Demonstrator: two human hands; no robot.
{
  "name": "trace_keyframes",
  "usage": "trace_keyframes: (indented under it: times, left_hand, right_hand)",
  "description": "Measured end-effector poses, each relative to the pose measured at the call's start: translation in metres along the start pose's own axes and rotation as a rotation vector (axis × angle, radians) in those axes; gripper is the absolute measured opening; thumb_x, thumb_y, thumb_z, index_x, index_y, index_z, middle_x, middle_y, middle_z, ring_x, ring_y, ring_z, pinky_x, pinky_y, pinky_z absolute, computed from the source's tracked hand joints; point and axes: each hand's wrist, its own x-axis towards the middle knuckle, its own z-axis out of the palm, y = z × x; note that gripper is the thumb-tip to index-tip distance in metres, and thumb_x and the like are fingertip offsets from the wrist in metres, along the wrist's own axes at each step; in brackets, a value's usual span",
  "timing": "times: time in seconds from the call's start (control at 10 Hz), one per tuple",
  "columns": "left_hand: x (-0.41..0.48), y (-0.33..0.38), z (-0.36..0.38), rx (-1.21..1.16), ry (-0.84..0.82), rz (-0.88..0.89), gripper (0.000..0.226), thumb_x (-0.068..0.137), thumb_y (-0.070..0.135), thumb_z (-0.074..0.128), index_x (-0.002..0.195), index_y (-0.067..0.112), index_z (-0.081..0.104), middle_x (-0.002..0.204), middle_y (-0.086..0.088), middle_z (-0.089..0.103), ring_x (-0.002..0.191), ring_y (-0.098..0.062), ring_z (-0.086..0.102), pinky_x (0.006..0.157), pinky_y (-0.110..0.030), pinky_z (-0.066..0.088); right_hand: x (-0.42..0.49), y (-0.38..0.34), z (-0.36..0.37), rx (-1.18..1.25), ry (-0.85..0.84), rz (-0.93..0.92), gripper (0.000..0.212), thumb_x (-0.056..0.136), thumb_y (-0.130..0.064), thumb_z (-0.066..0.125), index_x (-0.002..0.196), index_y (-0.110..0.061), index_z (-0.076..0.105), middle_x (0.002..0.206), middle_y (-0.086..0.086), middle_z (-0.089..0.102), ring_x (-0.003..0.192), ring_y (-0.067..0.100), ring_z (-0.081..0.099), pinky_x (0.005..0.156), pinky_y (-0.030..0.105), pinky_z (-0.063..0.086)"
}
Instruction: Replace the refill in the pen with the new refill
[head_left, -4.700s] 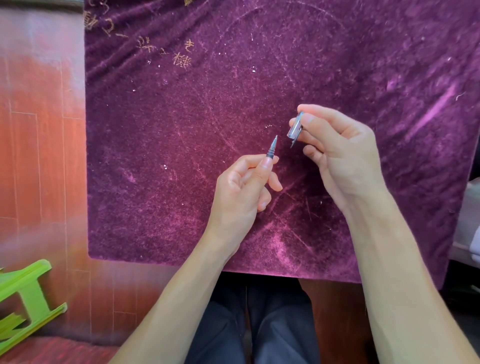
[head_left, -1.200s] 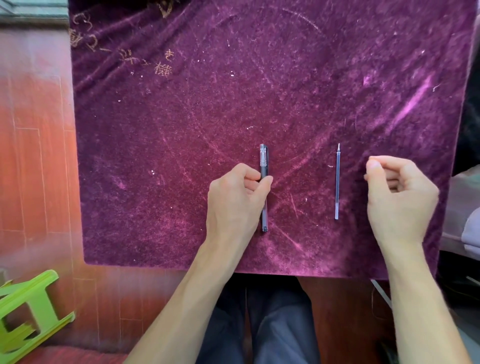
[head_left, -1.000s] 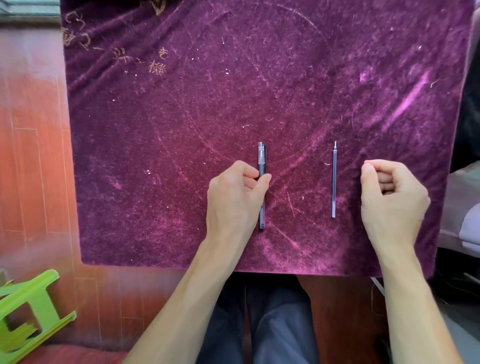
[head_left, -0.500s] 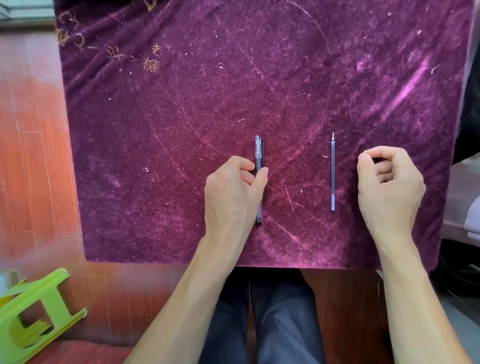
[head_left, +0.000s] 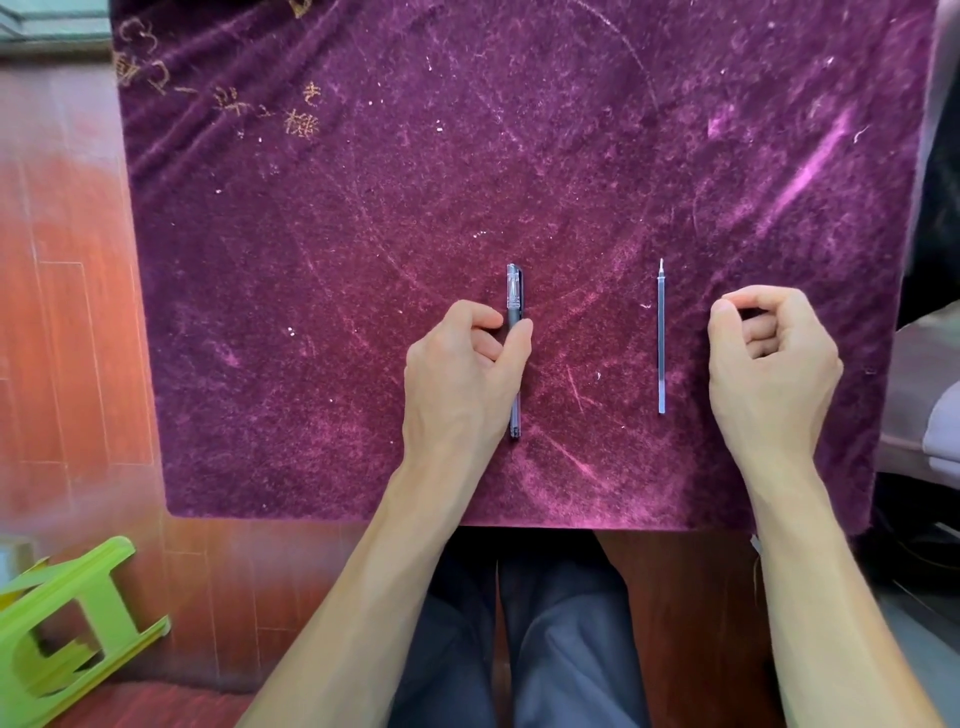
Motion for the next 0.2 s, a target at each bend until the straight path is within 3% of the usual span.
trace_keyframes:
  times: [0.1, 0.2]
  left_hand:
    - [-0.001, 0.0, -0.008, -0.022, -0.049, -0.059, 0.029, 0.09, 0.057, 0.062, 0.1, 0.031, 0.068, 0.068, 0.013, 0.068, 0.066, 0.001, 0.066, 0.07, -0.029, 0.057]
    - [0.003, -0.005, -0.027, -0.047, -0.123, -0.159, 0.032, 0.091, 0.063, 0.055, 0.092, 0.033, 0.067, 0.078, 0.01, 0.074, 0.077, -0.005, 0.071, 0.08, -0.034, 0.057]
  right_hand:
    - [0.0, -0.002, -0.001, 0.015, -0.041, 0.034, 0.008, 0.095, -0.042, 0.065, 0.097, -0.035, 0.069, 0.071, -0.015, 0.061, 0.061, -0.005, 0.057, 0.066, 0.004, 0.043]
    - [0.003, -0.015, -0.014, 0.07, -0.101, 0.117, 0.011, 0.092, -0.045, 0.065, 0.096, -0.037, 0.072, 0.073, -0.015, 0.064, 0.062, -0.006, 0.058, 0.065, 0.005, 0.044]
